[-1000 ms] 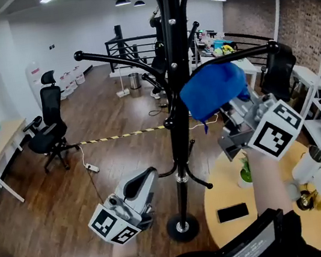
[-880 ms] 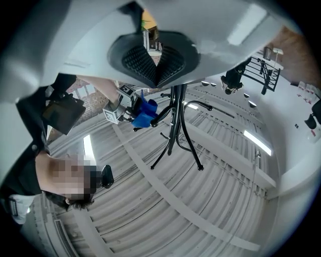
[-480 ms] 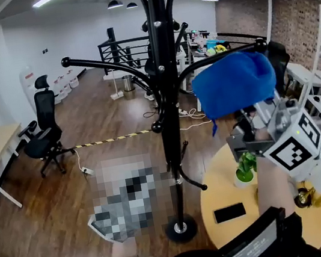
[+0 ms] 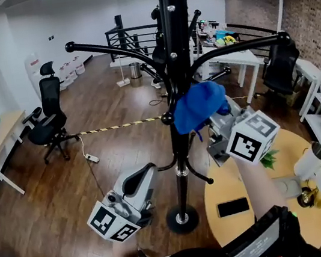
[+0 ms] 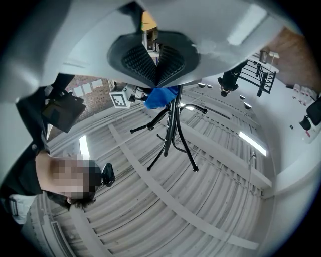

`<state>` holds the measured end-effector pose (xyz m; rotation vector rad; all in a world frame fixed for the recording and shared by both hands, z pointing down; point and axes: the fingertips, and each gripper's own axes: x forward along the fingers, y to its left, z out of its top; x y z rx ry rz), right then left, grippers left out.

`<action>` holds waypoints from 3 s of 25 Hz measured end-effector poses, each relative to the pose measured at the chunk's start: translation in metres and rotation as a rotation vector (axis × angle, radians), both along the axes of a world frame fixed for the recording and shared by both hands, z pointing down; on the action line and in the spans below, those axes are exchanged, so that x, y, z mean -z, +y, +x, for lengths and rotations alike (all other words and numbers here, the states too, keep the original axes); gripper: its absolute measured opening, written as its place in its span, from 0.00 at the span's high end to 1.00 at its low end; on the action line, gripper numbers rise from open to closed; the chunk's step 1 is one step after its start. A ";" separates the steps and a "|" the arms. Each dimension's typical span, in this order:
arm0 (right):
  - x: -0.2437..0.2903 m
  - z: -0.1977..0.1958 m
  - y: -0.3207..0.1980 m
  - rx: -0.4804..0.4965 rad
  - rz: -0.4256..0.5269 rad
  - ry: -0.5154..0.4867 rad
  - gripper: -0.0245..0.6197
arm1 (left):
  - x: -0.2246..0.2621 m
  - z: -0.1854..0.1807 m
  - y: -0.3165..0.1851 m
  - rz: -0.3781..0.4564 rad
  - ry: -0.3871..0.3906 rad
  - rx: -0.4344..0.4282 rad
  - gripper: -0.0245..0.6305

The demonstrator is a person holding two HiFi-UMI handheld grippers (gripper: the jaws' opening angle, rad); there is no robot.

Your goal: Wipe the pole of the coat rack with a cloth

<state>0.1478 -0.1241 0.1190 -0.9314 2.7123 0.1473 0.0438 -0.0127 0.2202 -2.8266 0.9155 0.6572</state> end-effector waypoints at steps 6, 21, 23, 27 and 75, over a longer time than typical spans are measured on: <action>-0.126 0.005 -0.012 0.013 -0.242 0.116 0.93 | -0.011 0.006 -0.005 -0.036 -0.003 -0.003 0.97; -0.293 0.029 0.048 0.120 -0.656 0.756 0.93 | -0.023 0.042 -0.016 -0.071 -0.011 -0.104 0.97; -0.290 0.034 0.052 0.123 -0.658 0.756 0.93 | -0.023 0.045 -0.019 -0.072 -0.009 -0.110 0.97; -0.300 0.025 0.037 0.113 -0.684 0.702 0.93 | -0.023 0.046 -0.018 -0.070 -0.010 -0.114 0.97; 0.000 -0.002 0.000 -0.071 -0.005 0.083 0.93 | -0.006 -0.013 0.003 -0.018 0.021 0.025 0.97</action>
